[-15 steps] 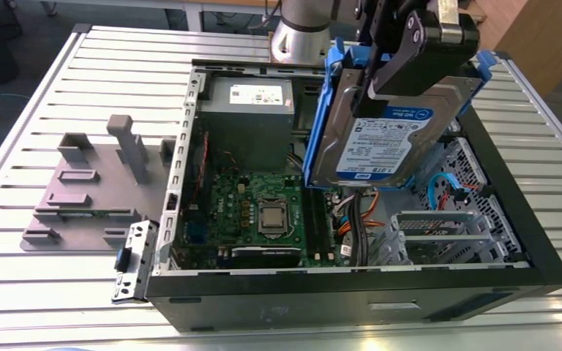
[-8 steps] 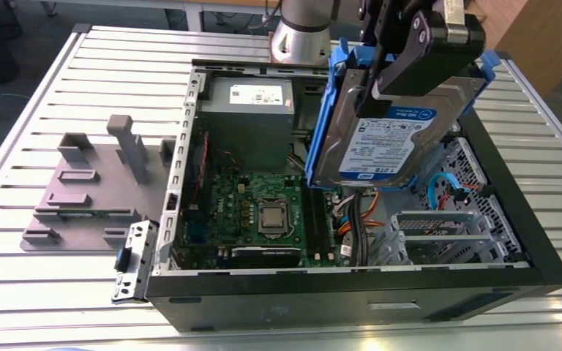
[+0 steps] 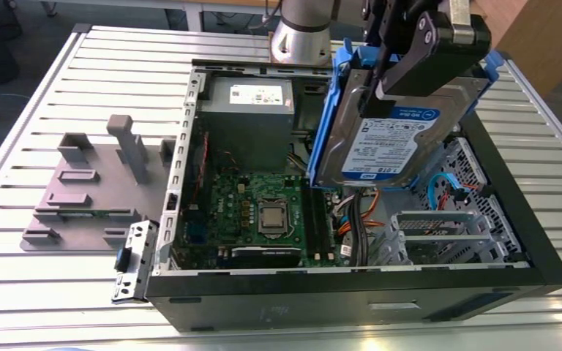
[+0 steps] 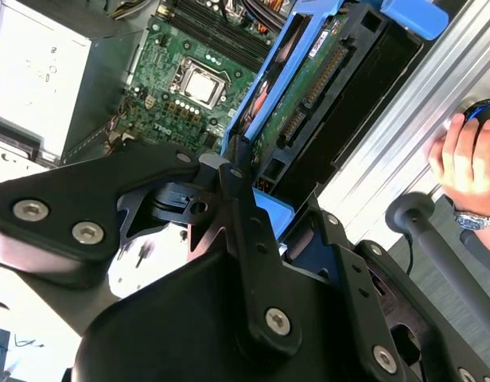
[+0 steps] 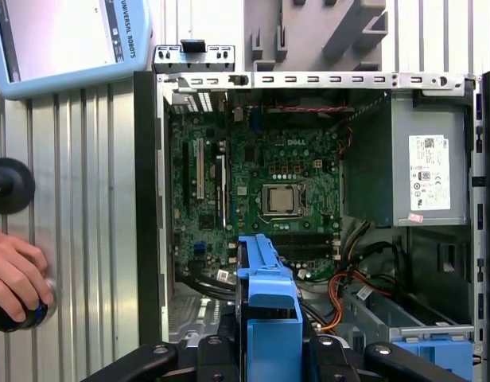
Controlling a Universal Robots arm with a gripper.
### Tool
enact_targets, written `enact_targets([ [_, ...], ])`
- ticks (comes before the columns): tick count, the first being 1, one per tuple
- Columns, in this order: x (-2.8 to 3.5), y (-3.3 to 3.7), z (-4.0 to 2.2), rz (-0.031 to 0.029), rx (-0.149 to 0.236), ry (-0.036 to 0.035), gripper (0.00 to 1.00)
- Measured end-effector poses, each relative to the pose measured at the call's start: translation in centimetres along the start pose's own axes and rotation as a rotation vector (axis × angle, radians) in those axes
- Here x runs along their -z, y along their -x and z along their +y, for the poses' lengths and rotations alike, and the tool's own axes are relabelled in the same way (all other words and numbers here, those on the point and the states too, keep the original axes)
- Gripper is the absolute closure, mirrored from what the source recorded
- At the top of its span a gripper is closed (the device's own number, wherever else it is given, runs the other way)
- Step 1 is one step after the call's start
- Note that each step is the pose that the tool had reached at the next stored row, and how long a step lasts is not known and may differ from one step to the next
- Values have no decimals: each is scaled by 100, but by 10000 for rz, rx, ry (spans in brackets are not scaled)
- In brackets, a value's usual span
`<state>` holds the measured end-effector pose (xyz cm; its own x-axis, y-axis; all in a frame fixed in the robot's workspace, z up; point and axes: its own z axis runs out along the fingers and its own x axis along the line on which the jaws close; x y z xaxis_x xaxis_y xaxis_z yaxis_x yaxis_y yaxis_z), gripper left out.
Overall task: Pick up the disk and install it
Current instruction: 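Pick up the disk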
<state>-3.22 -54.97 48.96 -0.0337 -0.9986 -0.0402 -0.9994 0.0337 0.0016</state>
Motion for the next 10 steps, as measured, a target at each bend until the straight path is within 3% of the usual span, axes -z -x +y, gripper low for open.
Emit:
enact_targets([
  [10, 0, 1, -35, 0, 0, 0, 64],
])
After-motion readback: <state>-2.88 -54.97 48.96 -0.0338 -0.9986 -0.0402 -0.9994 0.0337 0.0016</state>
